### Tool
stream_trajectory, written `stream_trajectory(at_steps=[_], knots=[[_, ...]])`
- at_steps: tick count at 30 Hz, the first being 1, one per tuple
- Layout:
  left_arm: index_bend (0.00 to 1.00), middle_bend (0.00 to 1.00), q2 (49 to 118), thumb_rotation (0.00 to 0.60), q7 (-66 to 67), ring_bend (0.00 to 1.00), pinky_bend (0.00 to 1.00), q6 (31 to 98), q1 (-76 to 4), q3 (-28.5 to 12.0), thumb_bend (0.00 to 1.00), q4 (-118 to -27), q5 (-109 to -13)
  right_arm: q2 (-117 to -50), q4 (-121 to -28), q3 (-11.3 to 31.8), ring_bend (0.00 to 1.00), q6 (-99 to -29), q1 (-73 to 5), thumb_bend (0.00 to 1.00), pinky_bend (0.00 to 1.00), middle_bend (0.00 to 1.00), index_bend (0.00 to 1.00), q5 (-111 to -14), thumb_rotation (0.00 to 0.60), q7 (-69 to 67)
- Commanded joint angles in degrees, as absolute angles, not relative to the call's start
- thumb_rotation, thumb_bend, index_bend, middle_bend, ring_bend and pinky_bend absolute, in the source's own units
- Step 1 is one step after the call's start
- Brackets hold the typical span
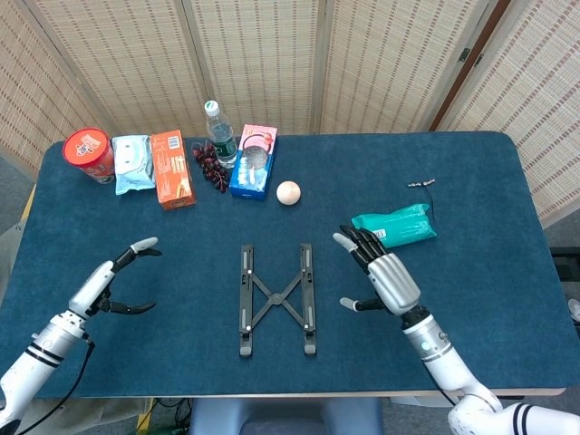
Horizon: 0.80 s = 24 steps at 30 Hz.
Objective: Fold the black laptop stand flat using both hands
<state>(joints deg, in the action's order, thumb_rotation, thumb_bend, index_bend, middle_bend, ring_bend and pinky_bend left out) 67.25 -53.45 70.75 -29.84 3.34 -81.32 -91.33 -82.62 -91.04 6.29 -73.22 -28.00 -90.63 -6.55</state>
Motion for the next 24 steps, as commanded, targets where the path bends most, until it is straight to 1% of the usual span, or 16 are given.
stream_trajectory(at_steps=[1,4,7,10,13,17,24], knots=[[0.09,0.21,71.09,0.6,-35.17,0.16,0.12,66.24,-32.56,1.25,0.15,-76.28,-90.49,-79.5,-90.36,3.94,0.0,-75.55,-27.72,0.0,0.0,0.0,0.0,-96.28,0.6,0.42],[0.09,0.2,73.46,0.6,-27.38,0.15,0.11,64.38,-33.79,0.37,0.15,-74.84,-89.92,-79.35,-89.89,3.22,0.0,-76.45,-27.22,0.0,0.0,0.0,0.0,-97.91,0.6,4.73],[0.05,0.17,75.6,0.6,-20.46,0.13,0.08,61.8,-35.07,-0.37,0.15,-74.31,-88.77,-79.94,-90.2,2.66,0.0,-76.17,-26.71,0.0,0.0,0.0,0.0,-97.95,0.6,8.95],[0.01,0.14,78.14,0.6,-15.07,0.12,0.05,59.9,-35.98,-1.51,0.15,-73.86,-86.82,-81.53,-91.18,2.76,0.0,-75.4,-25.45,0.0,0.0,0.0,0.0,-95.15,0.6,15.72],[0.0,0.11,80.8,0.6,-8.45,0.09,0.04,58.36,-36.3,-2.96,0.15,-73.65,-83.38,-83.4,-92.92,2.54,0.0,-73.82,-24.27,0.0,0.0,0.0,0.0,-91.42,0.6,22.26],[0.0,0.09,84.22,0.6,-3.55,0.07,0.02,57.03,-36.46,-4.54,0.15,-73.66,-79.26,-86.53,-93.58,3.15,0.0,-72.19,-23.78,0.0,0.0,0.0,0.0,-87.09,0.6,27.11],[0.0,0.07,88.46,0.6,0.73,0.05,0.01,56.43,-37.05,-5.84,0.15,-72.59,-76.64,-91.44,-92.62,4.22,0.0,-70.95,-24.15,0.0,0.0,0.0,0.0,-83.3,0.6,32.95]])
